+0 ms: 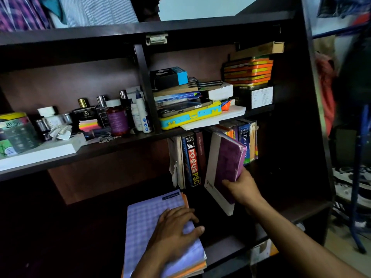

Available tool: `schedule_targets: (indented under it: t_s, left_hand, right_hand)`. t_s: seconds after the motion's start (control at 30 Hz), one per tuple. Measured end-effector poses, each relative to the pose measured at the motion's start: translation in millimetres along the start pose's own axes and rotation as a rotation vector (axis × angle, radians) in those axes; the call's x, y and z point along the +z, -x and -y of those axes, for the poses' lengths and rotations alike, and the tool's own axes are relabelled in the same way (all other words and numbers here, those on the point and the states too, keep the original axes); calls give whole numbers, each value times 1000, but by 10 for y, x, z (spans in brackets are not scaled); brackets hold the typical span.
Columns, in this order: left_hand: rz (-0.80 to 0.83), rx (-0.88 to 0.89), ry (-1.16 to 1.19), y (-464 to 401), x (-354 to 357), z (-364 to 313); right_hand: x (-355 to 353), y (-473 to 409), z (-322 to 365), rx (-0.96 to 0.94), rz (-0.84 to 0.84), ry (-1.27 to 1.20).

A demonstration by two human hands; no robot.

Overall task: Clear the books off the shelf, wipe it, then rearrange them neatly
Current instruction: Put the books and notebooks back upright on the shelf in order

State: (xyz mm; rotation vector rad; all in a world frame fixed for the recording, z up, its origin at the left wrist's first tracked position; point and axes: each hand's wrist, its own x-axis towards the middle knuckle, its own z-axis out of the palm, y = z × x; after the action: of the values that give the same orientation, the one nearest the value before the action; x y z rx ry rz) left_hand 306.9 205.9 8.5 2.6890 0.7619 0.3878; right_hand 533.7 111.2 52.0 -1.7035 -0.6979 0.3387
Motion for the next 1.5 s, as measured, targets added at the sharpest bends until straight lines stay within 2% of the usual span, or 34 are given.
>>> schedule_targets:
  t_s: [0.2,0.5,0.63,0.77,0.97,1.2,1.3,1.4,1.5]
  left_hand:
    - [-6,12,2,3,9,8]
    - [-32,49,-19,-15,41,60]
    - [-37,49,-36,-17,36,57]
    - [-26,44,-30,-35,44,60]
    - [-29,43,-27,-19,48,60]
    - [-28,30,-10,-12,32,35]
    - [-31,31,5,-9,33,40]
    - [-35,36,2,-25,37,63]
    - [-34,35,-11,-29,38,61]
  right_hand:
    - [128,-14,101,-33,10,113]
    - [-46,-174,391,-154,-22,391]
    - [8,-321,546,-136,55,438]
    - [81,-367,511,-129,60,431]
    - [257,-394,406,-264,2,325]
    - [436,-582,246,-312,-8,274]
    - [363,-454,40,-369,-74,283]
    - [299,-243,-275,-365,-136,177]
    - [334,-172,-470,-370,-79,206]
